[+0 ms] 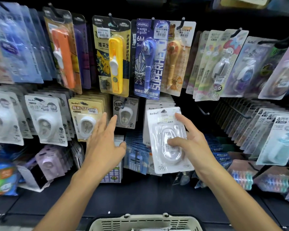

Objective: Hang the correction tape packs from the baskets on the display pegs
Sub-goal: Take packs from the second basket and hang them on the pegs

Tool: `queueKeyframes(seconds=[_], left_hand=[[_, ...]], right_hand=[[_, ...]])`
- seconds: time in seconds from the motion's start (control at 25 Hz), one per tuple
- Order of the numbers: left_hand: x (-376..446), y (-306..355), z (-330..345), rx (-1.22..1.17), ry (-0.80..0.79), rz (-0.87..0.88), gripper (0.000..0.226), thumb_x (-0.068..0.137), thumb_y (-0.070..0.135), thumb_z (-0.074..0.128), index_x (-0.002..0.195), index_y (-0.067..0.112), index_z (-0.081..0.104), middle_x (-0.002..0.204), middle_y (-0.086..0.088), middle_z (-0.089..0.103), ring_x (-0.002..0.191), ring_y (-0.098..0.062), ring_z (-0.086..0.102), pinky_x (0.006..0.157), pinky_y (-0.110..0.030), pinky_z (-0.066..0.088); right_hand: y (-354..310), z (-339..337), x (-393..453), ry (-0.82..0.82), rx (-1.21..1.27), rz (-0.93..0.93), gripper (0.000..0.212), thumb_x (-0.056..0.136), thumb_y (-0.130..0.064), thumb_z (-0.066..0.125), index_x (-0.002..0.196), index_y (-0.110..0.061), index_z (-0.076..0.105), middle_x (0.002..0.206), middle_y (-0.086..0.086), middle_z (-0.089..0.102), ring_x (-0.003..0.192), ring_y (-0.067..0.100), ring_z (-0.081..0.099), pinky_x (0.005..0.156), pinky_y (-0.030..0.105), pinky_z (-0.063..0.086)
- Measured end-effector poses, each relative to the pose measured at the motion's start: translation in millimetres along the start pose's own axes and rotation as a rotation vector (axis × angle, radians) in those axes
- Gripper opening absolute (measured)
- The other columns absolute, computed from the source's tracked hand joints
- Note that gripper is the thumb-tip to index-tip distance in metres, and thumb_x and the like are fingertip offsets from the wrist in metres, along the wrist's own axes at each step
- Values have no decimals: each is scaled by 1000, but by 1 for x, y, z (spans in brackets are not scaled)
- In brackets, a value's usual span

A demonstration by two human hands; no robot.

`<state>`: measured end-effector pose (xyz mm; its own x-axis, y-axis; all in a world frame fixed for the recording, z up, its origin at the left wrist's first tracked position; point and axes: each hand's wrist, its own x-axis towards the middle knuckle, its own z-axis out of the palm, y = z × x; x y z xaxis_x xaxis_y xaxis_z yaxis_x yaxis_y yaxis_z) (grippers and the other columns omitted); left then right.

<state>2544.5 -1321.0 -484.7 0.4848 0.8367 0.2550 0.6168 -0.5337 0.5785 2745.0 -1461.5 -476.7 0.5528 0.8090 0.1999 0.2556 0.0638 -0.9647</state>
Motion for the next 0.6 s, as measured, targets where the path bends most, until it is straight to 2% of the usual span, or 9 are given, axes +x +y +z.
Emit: queueKeyframes(seconds=[0.12,0.16,0.2,0.24,0.28,0.32,0.4,0.48,0.6], left_hand=[[1,-2,1,11,-4,-11,90,93,30,64,162,33,7,169,11,-14,157,-13,-7,127,-48,13],[1,-2,1,15,-11,-13,90,93,30,64,162,33,7,169,11,-14,157,-14,-7,127,-49,13],[0,-2,2,20,-18,-14,91,93,31,64,162,33,6,169,10,-15,157,-14,-7,127,-49,12],[-1,-2,3,25,-26,-15,91,93,31,65,162,33,6,169,10,-15,157,-15,-8,127,-49,11],[-2,-1,3,27,-34,-16,91,93,32,65,162,33,6,169,10,-16,157,-15,-8,127,-48,10],[-3,0,3,25,-41,-16,91,93,32,65,162,34,5,169,10,-16,157,-15,-9,127,-48,9],[-4,0,3,13,-49,-11,91,93,33,64,162,34,5,169,10,-16,157,-15,-10,127,-47,7],[-5,0,1,15,-60,-9,90,94,33,64,162,35,4,169,10,-15,157,-14,-10,128,-46,6],[-5,-2,-2,9,-64,-1,88,95,34,63,162,35,5,170,9,-13,157,-15,-8,128,-43,6]], right_hand=[[2,7,13,-29,-151,2,73,88,-22,75,140,-60,41,146,-33,38,125,-10,40,94,21,35],[3,10,22,-26,-237,-13,74,90,-23,73,145,-56,37,151,-27,36,103,-9,33,90,18,39],[3,13,31,-22,-339,-33,74,92,-24,71,148,-52,32,155,-22,35,132,5,26,84,19,45],[2,16,40,-22,-444,-45,75,93,-27,70,151,-49,27,158,-17,36,104,9,64,81,26,51],[2,18,48,-18,-545,-47,76,94,-32,68,152,-47,22,156,-11,41,83,14,54,79,37,54],[4,20,55,2,-666,-42,77,95,-36,66,153,-47,17,148,-5,52,81,24,62,75,40,54],[12,21,66,39,-926,-33,84,95,-43,64,156,-44,7,114,4,68,72,25,59,63,36,49],[22,25,69,-22,-1101,-20,92,95,-38,65,157,-42,-2,84,1,63,65,22,56,54,33,45],[30,30,73,-12,-1170,9,92,94,-21,60,158,-41,-3,90,2,60,73,23,59,55,33,44]])
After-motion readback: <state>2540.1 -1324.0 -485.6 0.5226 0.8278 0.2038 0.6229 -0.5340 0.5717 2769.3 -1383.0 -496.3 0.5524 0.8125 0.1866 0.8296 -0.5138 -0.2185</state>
